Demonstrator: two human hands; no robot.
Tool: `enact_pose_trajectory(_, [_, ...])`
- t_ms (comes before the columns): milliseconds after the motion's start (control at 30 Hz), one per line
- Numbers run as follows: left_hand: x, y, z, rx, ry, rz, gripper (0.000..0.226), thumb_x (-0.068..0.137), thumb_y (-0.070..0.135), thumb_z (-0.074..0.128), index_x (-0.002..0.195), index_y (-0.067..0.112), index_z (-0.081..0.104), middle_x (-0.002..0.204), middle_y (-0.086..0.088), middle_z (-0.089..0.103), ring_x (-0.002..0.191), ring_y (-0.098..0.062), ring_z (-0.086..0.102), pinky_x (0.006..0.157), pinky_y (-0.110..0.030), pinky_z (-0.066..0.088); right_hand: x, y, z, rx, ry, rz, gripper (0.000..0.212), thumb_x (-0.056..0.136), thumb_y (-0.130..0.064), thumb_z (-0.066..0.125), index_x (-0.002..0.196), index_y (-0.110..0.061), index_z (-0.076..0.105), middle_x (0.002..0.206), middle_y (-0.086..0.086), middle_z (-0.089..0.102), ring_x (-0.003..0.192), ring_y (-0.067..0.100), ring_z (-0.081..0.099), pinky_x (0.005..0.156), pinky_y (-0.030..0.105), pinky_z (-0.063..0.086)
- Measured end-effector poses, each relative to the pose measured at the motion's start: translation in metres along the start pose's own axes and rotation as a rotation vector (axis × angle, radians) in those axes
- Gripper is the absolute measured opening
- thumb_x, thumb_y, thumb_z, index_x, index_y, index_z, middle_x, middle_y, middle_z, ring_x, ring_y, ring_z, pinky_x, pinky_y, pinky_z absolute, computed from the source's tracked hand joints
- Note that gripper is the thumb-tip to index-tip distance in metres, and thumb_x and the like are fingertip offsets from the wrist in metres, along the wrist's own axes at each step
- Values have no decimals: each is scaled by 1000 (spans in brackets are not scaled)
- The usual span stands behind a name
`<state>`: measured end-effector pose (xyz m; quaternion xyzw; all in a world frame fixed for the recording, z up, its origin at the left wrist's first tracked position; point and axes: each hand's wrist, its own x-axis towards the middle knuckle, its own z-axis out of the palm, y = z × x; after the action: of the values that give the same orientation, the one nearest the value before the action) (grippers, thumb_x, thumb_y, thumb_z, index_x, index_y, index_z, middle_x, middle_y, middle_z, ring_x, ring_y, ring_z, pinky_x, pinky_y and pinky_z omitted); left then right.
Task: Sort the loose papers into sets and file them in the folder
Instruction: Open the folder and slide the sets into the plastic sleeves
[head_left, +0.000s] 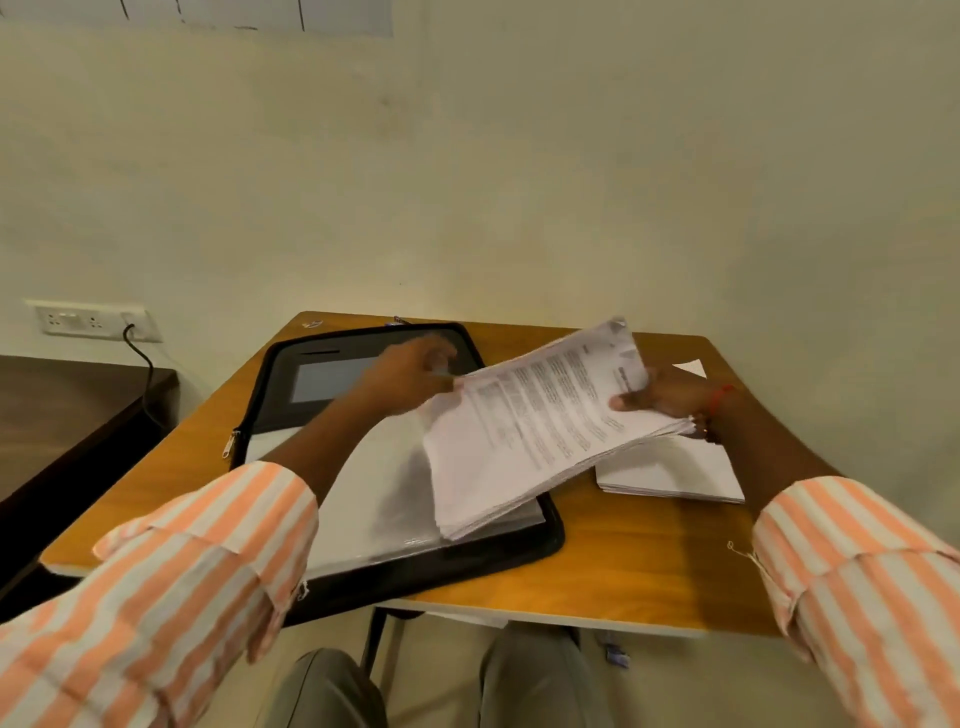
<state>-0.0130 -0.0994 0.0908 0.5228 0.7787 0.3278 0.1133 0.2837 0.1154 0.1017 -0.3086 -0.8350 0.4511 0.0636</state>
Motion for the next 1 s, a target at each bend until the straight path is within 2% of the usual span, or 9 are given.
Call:
enact_pose_trajectory(133, [-8,-10,22,-66,174,18,30,93,17,70,122,19,63,121,4,64,109,-11,59,92,-28,44,-27,68,-14,229,217,93,40,90,-9,70,128,-13,58,125,-3,62,100,9,63,73,11,47])
enact_pose_trajectory(233, [-17,-22,55,-4,61,31,23,94,19,69,117,24,65,121,4,65,111,-12,60,97,-30,48,-35,108,-22,426,345,85,52,88,-6,70,137,-13,54,137,2,57,125,22,55,99,33,46])
enact_pose_trajectory(367, [-26,-29,92,127,-79,145,33,93,46,67,123,35,64,131,11,62,120,-12,56,104,-34,44,-42,128,-18,522,428,80,40,91,5,64,123,-18,59,137,9,59,124,27,57,110,47,40])
enact_pose_trajectory(500, [-27,-31,101,251,-144,303,41,95,55,58,133,39,60,141,12,57,131,-12,47,112,-41,34,-39,137,-12,629,436,111,46,90,3,65,135,-6,58,136,15,61,112,25,67,93,39,56])
enact_pose_trajectory(600, [-25,-30,102,204,-125,257,28,94,48,64,118,36,71,131,10,63,121,-13,53,109,-46,39,-37,142,-10,688,417,130,49,88,1,66,136,-1,56,131,15,63,95,15,73,72,26,61])
enact_pose_trajectory(733, [-23,-24,105,72,-39,194,5,92,31,72,97,30,74,119,9,66,110,-10,54,106,-45,45,-38,143,-11,667,418,147,100,44,-31,100,132,-4,61,125,13,68,105,24,71,77,32,62])
enact_pose_trajectory(833, [-20,-20,101,-88,-42,145,10,93,23,71,91,31,67,125,9,66,120,-14,55,111,-45,42,-40,147,-14,678,404,121,124,23,-43,102,134,-6,60,125,10,69,110,25,70,82,35,61])
enact_pose_trajectory(900, [-17,-18,95,-139,-100,146,13,95,19,69,91,28,61,128,9,66,128,-15,53,114,-45,37,-41,144,-13,683,416,112,112,37,-36,102,136,-7,58,130,11,66,111,26,69,82,33,61])
enact_pose_trajectory(1000, [-10,-15,85,-125,-167,199,11,94,17,68,91,21,59,113,8,72,115,-11,61,113,-49,37,-42,132,-12,715,412,115,58,85,-3,72,140,-4,53,137,13,60,102,18,69,68,23,60])
